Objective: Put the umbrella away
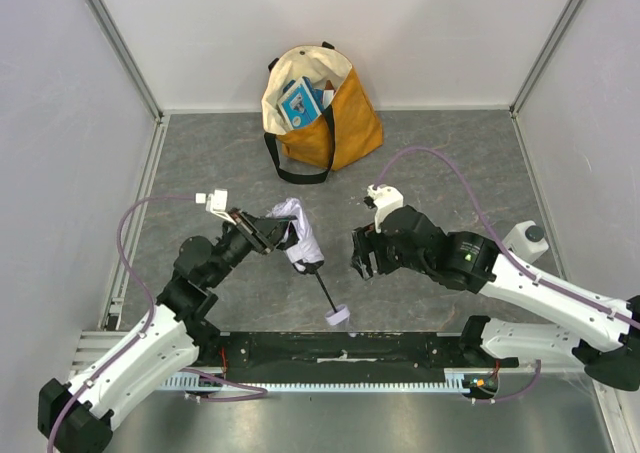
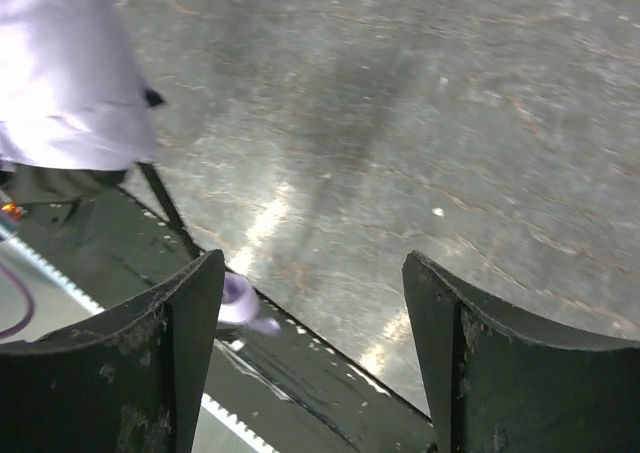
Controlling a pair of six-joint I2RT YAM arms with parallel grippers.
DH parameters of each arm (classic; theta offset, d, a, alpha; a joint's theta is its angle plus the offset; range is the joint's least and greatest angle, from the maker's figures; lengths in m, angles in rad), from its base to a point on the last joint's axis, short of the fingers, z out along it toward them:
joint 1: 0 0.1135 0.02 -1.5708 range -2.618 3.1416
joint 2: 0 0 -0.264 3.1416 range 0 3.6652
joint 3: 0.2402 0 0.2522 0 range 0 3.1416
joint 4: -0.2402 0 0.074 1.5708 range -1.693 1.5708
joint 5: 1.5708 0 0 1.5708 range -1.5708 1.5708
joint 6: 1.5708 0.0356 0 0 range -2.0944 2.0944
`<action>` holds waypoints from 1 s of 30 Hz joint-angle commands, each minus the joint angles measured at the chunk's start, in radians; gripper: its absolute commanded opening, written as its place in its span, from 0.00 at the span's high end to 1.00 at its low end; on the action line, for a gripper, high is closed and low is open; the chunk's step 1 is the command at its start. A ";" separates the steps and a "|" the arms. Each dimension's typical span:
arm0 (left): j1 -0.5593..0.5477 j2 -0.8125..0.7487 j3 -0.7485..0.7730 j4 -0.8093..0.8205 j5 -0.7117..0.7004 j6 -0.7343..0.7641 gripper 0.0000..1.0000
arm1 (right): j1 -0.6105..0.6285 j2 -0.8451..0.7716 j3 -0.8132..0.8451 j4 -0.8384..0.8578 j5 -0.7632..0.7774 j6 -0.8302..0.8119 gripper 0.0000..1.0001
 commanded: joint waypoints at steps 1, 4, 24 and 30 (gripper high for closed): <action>0.010 0.050 0.137 0.204 0.120 0.318 0.98 | 0.001 -0.044 0.017 -0.081 0.174 0.021 0.21; 0.010 0.133 0.222 0.226 0.211 0.551 0.98 | 0.001 -0.051 0.014 -0.036 0.179 0.020 0.20; -0.042 0.598 -0.020 1.011 0.195 0.960 0.98 | -0.016 -0.096 -0.049 0.039 0.212 0.015 0.18; -0.067 0.803 -0.203 1.251 0.113 0.917 0.98 | -0.022 -0.082 -0.072 0.058 0.209 0.018 0.18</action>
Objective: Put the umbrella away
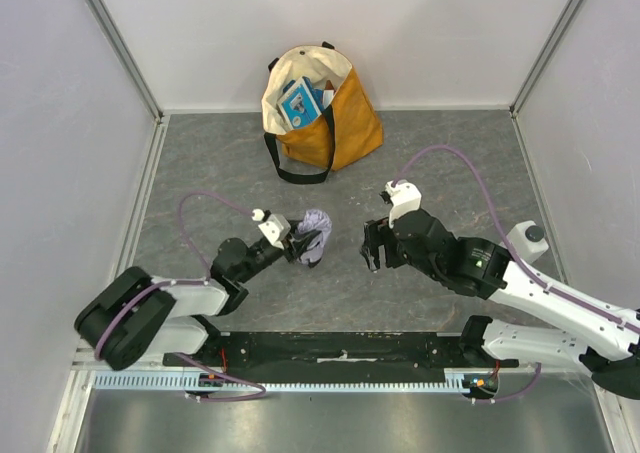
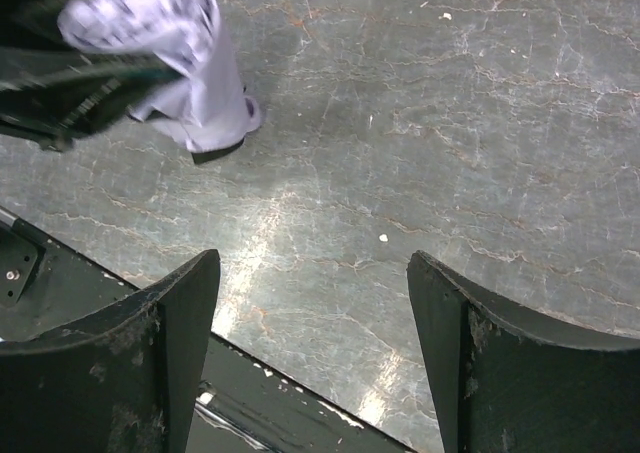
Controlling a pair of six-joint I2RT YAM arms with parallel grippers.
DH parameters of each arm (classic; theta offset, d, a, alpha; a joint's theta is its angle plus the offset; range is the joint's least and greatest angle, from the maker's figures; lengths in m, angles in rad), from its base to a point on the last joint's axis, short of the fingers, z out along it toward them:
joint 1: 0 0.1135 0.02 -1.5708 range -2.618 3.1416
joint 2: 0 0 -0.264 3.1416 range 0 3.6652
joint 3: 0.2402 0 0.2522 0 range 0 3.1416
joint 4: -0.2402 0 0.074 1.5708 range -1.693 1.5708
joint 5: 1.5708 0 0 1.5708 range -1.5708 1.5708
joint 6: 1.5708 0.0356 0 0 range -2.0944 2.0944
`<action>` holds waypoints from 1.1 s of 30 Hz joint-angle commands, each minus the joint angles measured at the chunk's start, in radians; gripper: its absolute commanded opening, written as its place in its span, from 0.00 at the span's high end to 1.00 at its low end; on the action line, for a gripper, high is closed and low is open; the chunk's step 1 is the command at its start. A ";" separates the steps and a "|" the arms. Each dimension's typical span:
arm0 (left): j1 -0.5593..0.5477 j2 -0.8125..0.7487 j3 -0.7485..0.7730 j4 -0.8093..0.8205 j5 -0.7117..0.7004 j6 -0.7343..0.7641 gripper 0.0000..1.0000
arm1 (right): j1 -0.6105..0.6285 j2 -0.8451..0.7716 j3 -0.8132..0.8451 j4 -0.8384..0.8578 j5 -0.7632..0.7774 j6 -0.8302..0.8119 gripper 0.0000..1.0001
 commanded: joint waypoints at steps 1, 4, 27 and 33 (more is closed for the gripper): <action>-0.011 0.161 -0.093 0.360 -0.092 0.013 0.98 | -0.007 0.005 -0.024 0.042 0.012 0.013 0.18; -0.027 0.243 -0.153 0.438 -0.129 -0.051 0.98 | -0.013 0.019 -0.024 0.051 -0.006 0.009 0.18; 0.089 0.211 0.680 -1.357 0.594 -0.499 0.93 | -0.066 0.073 0.177 -0.096 -0.180 -0.126 0.05; 0.100 0.254 0.793 -1.556 0.444 -0.396 0.28 | -0.082 0.093 0.091 -0.094 -0.193 -0.143 0.05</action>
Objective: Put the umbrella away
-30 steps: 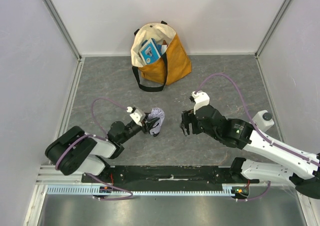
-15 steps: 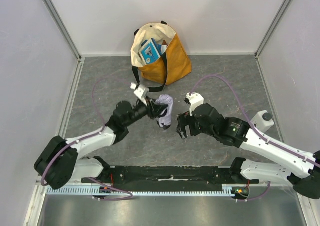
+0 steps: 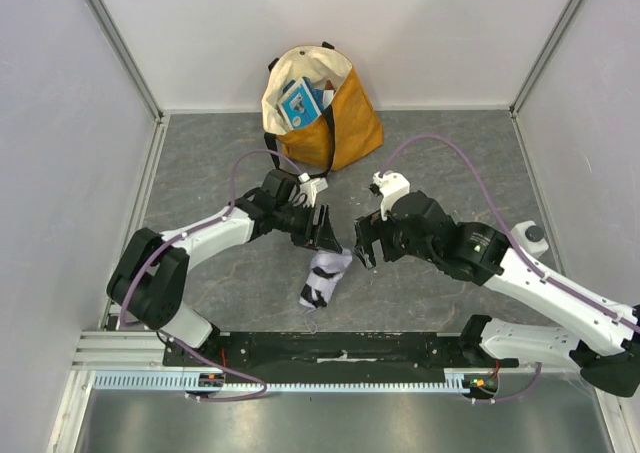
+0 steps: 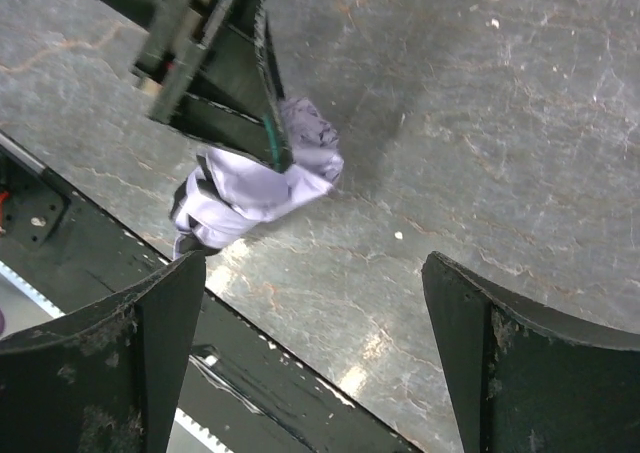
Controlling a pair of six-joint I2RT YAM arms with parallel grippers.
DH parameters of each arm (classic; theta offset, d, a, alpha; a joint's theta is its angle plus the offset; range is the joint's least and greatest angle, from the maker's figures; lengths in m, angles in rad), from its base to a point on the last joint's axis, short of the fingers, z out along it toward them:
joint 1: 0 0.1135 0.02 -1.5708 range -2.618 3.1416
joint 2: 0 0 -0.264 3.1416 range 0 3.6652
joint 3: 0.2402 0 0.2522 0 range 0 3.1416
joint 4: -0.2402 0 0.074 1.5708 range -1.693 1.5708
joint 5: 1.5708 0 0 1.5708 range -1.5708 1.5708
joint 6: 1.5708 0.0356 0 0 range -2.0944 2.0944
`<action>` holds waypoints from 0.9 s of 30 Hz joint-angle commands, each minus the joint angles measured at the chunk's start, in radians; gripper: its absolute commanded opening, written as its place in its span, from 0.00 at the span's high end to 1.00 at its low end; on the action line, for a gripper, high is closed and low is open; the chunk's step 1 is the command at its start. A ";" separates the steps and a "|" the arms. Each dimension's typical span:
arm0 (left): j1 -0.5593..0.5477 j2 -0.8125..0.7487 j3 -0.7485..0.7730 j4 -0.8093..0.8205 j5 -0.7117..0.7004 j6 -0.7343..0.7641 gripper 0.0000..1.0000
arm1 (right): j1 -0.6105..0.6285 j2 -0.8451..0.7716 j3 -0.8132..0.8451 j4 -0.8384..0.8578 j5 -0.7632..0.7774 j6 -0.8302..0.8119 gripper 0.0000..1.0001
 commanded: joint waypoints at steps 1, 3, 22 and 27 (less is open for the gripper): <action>0.022 -0.051 0.107 -0.166 -0.039 0.040 0.19 | -0.021 0.023 -0.056 -0.022 -0.030 -0.037 0.05; 0.035 -0.073 0.111 -0.187 -0.070 0.055 0.10 | -0.035 0.043 -0.068 -0.009 -0.062 -0.040 0.05; 0.134 -0.987 -0.073 -0.314 -0.314 0.088 0.18 | -0.041 0.529 0.123 0.146 -0.475 -0.530 0.09; 0.133 -1.124 0.013 -0.442 -0.349 0.150 0.17 | -0.036 0.741 0.330 0.068 -0.570 -0.652 0.07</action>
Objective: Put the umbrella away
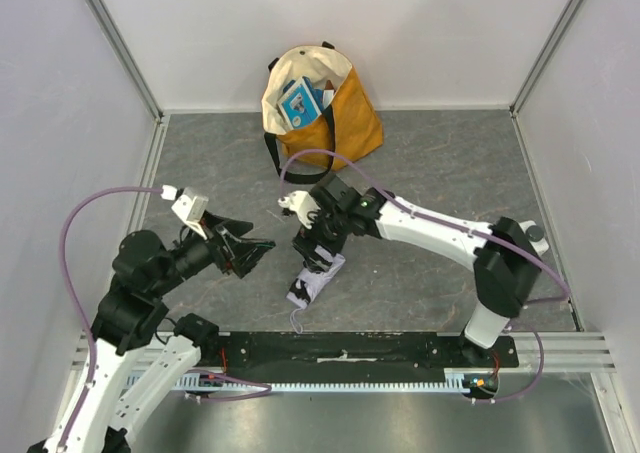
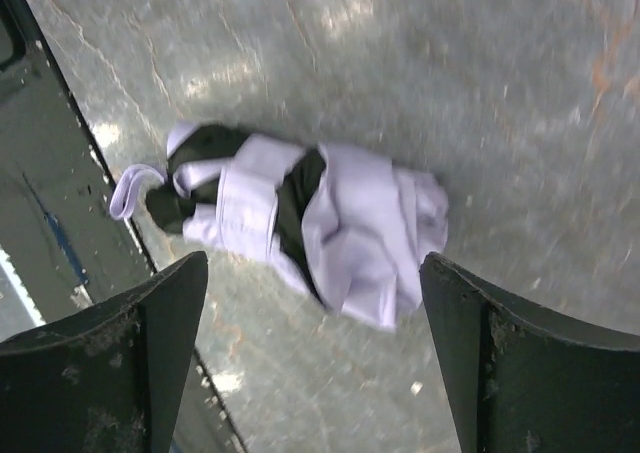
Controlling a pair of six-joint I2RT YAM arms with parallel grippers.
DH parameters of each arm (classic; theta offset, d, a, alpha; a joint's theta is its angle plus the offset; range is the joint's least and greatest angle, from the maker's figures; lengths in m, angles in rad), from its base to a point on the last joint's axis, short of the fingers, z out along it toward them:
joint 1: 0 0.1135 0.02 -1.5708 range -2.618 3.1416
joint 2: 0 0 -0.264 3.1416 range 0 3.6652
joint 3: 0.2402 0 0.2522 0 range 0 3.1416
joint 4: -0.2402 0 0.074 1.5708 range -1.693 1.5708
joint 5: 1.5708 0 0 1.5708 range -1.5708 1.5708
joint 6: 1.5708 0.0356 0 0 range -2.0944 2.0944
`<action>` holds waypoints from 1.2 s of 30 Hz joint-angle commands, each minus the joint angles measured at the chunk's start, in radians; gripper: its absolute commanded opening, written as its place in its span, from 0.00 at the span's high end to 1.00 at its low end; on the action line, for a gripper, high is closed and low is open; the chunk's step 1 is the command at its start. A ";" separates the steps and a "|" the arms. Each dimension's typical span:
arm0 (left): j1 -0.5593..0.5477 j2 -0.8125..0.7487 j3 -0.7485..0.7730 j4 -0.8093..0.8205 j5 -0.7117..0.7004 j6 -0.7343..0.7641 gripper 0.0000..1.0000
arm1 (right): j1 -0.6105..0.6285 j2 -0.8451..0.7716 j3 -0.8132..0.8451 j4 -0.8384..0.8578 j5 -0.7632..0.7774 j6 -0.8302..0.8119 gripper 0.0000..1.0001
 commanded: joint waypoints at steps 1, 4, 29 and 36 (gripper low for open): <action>-0.001 -0.078 0.067 -0.138 -0.045 0.089 0.16 | 0.003 0.178 0.202 -0.055 -0.129 -0.176 0.07; 0.001 -0.112 0.068 -0.161 -0.053 0.074 0.16 | 0.000 0.286 0.279 -0.080 -0.202 -0.128 0.11; 0.001 -0.123 0.023 -0.091 0.060 -0.024 0.14 | 0.098 -0.182 -0.103 -0.038 0.217 0.087 0.07; 0.001 -0.253 0.029 -0.107 -0.111 -0.081 0.04 | 0.277 -0.115 -0.126 -0.051 0.325 0.004 0.02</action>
